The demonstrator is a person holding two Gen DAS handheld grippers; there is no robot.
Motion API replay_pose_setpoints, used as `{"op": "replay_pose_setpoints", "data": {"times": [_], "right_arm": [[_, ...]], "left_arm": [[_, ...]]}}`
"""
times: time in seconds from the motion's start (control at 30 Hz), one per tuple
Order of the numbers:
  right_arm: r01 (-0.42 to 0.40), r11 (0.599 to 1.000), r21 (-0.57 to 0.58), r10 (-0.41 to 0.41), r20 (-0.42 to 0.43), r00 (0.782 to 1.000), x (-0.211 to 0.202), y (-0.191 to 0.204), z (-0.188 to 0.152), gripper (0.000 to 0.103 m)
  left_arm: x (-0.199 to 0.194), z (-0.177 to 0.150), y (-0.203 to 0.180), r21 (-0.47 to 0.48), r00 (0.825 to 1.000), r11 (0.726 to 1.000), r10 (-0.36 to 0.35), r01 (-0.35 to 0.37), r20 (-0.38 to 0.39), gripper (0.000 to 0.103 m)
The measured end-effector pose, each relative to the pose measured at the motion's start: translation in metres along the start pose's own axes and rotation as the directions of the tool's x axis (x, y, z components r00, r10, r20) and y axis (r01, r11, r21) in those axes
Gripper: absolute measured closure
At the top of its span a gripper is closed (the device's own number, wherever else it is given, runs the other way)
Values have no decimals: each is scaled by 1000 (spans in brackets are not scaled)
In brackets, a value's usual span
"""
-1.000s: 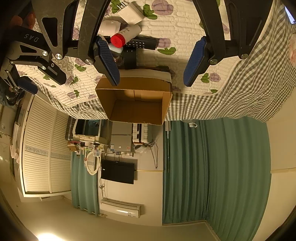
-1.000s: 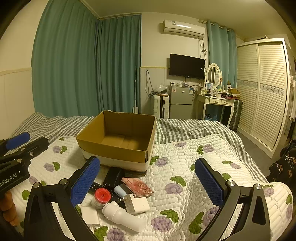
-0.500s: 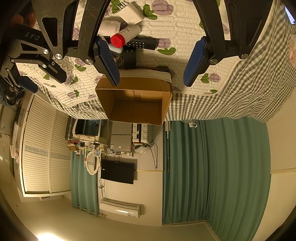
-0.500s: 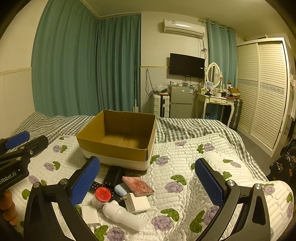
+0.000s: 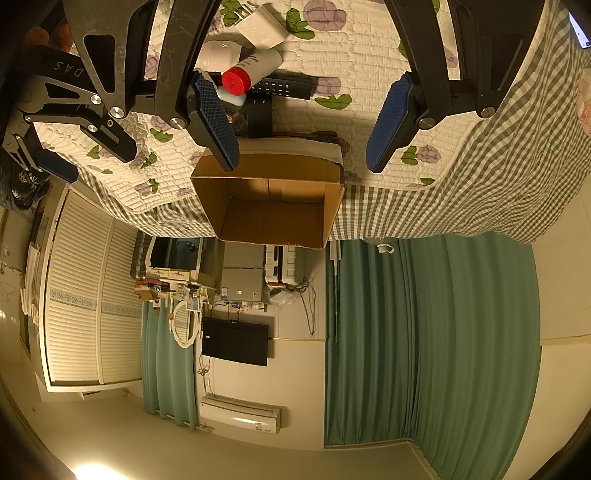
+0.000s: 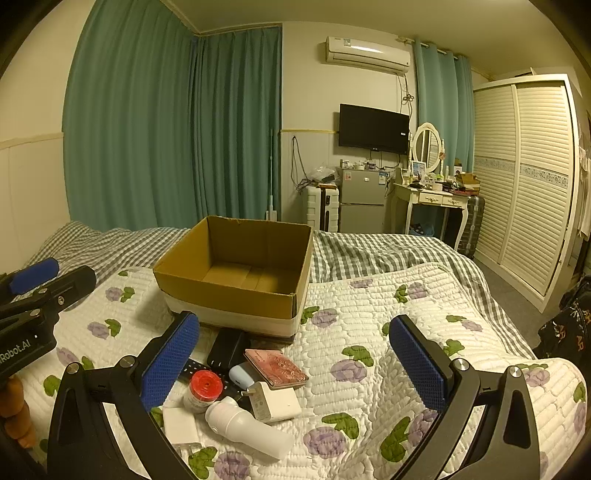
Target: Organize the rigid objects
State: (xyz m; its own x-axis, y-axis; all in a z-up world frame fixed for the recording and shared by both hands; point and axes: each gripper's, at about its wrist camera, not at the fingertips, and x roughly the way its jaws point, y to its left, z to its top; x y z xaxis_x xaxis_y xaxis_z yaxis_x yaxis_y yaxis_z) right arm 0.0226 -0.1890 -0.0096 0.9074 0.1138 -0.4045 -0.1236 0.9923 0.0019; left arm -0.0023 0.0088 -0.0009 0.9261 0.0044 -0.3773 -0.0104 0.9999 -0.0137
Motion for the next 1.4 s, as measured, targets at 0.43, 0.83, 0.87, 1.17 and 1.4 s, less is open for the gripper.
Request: {"op": "replay_pose_setpoints", "data": {"times": [0.43, 0.83, 0.87, 1.17, 1.4], "right_arm": [[-1, 1000, 0, 1, -1, 1000, 0, 0, 0, 0], [-5, 1000, -6, 5, -1, 1000, -1, 1, -1, 0], [-9, 1000, -7, 9, -3, 1000, -1, 2, -1, 0], [-53, 997, -58, 50, -51, 997, 13, 0, -3, 0], [-78, 975, -206, 33, -212, 977, 66, -4, -18, 0]], "left_arm": [[-1, 0, -1, 0, 1000, 1000, 2, -2, 0, 29], [-2, 1, -1, -2, 1000, 1000, 2, -2, 5, 29], [-2, 1, -1, -2, 1000, 1000, 3, -3, 5, 29], [7, -2, 0, -15, 999, 1000, 19, -20, -28, 29], [36, -19, 2, -21, 990, 998, 59, -62, -125, 29]]}}
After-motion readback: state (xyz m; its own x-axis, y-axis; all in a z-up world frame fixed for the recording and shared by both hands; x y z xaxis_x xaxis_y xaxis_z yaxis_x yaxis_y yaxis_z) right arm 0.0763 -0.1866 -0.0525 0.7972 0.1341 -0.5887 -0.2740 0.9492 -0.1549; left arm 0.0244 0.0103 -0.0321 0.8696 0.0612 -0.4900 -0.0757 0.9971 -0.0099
